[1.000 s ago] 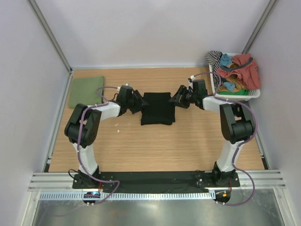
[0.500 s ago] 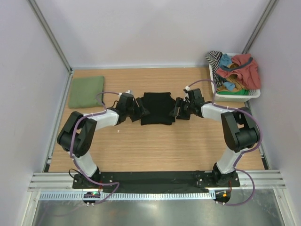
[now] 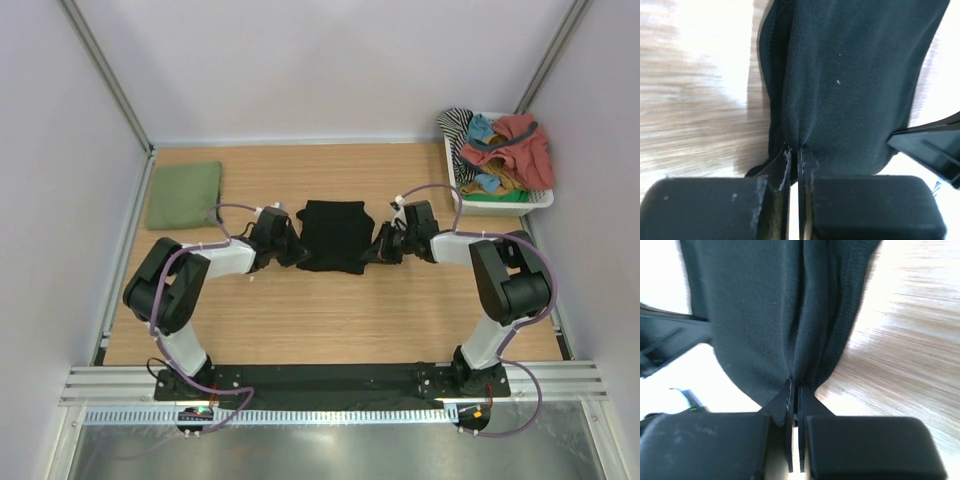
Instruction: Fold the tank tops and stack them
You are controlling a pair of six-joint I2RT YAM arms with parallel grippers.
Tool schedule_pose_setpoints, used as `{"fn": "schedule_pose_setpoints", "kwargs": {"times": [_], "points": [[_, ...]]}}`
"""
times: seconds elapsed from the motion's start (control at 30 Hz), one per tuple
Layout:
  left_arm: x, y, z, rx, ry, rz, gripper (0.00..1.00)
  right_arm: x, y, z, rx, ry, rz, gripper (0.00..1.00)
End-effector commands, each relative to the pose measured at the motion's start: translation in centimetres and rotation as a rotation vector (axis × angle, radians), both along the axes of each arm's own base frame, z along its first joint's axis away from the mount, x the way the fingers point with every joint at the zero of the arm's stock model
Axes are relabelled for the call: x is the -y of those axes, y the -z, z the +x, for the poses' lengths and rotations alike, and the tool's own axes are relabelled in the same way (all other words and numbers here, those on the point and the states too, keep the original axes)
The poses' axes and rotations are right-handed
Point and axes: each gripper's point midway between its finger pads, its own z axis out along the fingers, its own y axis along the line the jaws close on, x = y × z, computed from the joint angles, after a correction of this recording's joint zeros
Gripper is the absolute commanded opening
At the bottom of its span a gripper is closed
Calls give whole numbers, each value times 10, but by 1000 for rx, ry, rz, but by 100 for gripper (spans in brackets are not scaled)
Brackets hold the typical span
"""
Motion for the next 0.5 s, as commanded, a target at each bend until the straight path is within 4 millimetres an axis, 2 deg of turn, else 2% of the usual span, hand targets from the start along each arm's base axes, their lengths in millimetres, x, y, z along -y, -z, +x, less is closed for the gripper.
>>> {"fn": "schedule_pose_setpoints", "kwargs": {"times": [0.0, 0.3, 0.37, 0.4, 0.43, 0.47], "points": [[-11, 3, -5, 0, -24, 31, 0, -6, -32, 7, 54, 0, 190, 1], [-21, 13, -11, -29, -50, 31, 2, 14, -3, 4, -3, 52, 118, 1], [-20, 13, -11, -25, -40, 27, 14, 13, -1, 2, -6, 47, 125, 3], [-18, 11, -12, -18, -35, 21, 25, 13, -2, 2, 1, 47, 127, 9], [-18, 7, -11, -9, -34, 15, 31, 13, -3, 2, 5, 48, 127, 23], [-17, 4, -11, 0, -31, 11, 36, 13, -5, 3, 14, 47, 125, 28]]}}
